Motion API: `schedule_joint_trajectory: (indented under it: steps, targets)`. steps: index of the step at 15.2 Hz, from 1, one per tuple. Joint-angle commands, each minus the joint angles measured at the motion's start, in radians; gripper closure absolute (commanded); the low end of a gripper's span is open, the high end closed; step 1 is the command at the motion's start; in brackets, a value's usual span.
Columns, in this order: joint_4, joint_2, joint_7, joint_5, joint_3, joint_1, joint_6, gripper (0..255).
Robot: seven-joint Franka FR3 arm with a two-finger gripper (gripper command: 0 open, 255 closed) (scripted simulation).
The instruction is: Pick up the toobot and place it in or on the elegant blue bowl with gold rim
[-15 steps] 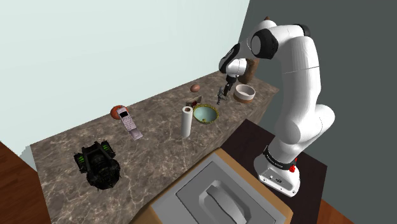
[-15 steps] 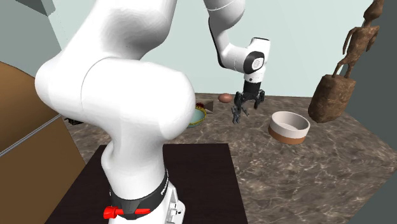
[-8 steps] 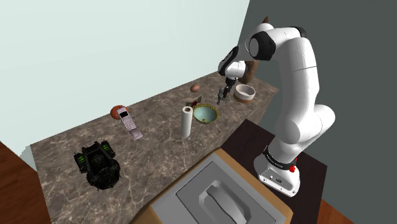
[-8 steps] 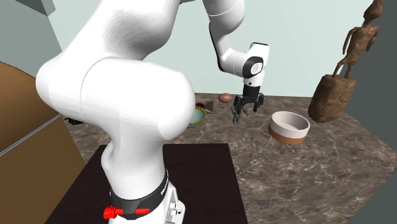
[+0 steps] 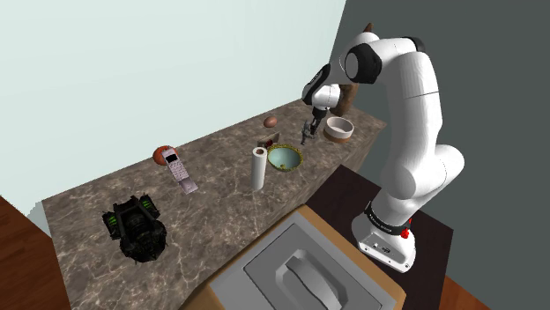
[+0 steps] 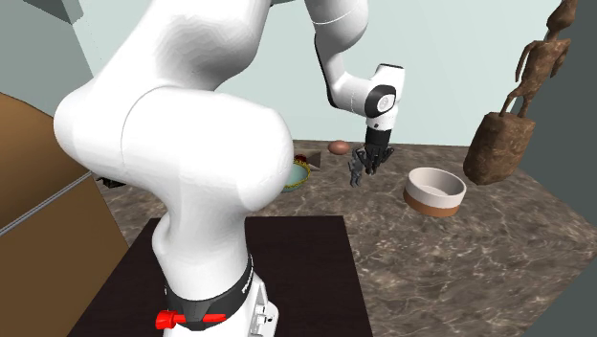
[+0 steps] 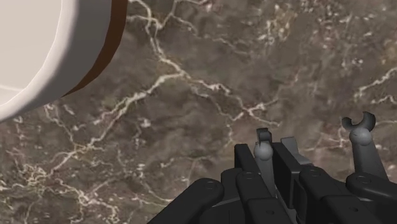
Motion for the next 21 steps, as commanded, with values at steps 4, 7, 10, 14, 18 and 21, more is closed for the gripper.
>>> schedule_joint_trajectory:
  steps: [4, 7, 10, 14, 18, 21]
  targets:
    - [-0.001, 0.000, 0.000, 0.000, 0.000, 0.000, 0.000, 255]
    - [-0.004, -0.011, 0.003, -0.004, -0.004, 0.003, -0.008, 255]
    - [-0.013, -0.044, 0.011, -0.016, -0.016, 0.012, -0.031, 255]
    - [-0.022, -0.086, 0.022, -0.033, -0.032, 0.024, -0.064, 255]
    - [-0.028, -0.127, 0.034, -0.051, -0.048, 0.035, -0.099, 255]
    - [-0.030, -0.157, 0.044, -0.065, -0.059, 0.043, -0.125, 255]
